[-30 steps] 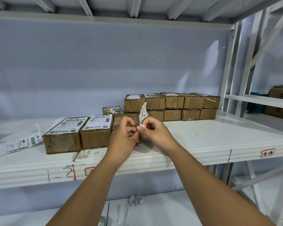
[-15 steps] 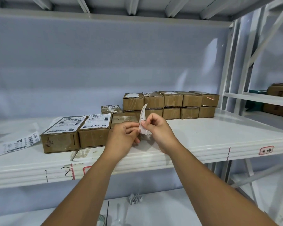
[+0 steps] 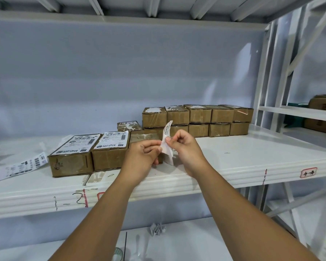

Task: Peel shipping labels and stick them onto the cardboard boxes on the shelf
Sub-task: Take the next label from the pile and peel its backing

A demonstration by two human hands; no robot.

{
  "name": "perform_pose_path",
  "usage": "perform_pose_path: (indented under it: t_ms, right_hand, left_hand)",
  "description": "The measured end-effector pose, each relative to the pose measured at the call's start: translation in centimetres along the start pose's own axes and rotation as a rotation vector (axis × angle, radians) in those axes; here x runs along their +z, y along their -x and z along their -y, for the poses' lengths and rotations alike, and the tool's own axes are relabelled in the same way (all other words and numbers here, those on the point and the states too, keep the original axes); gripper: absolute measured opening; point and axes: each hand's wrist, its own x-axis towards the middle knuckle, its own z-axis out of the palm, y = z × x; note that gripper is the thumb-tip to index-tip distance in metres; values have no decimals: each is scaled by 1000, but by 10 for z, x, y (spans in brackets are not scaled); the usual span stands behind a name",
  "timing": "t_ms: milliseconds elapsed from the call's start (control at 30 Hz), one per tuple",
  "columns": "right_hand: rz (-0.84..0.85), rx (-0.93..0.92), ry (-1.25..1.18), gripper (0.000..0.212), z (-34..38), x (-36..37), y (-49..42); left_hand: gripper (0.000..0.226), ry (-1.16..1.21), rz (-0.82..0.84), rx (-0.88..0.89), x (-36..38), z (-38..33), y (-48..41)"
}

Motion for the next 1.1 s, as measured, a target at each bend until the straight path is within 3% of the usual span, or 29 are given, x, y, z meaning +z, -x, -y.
perform_pose_path:
  t_ms: [133, 200, 267, 367, 533, 700, 767, 867, 1100]
  right_hand:
    - [-58, 17, -11, 30, 1, -1, 0]
    - [-244, 103, -278, 27, 2, -10, -3]
    - [-293, 136, -500, 25, 2, -20, -4]
    - [-166, 102, -313, 33, 0, -16, -2]
    - [-228, 48, -153, 37, 1, -10, 0]
    - [13, -66, 166, 33, 3, 0, 8]
    - [60, -60, 183, 33, 2, 1, 7]
    - [107, -57, 203, 31, -1, 3, 5]
    - [153, -64, 218, 28, 0, 3, 6]
  left_hand:
    - [19, 51, 10, -9, -2, -1, 1]
    - [22, 111, -27, -20, -5, 1, 0]
    - [24, 167, -26, -36, -9, 2, 0]
    - [25, 152, 70, -21, -7, 2, 2]
    - [23, 2, 25, 74, -3, 4, 3]
    - [10, 35, 64, 106, -2, 2, 3]
    - [23, 43, 75, 95, -2, 3, 2]
    - [9, 44, 61, 74, -2, 5, -1]
    - [11, -50, 41, 70, -4, 13, -5]
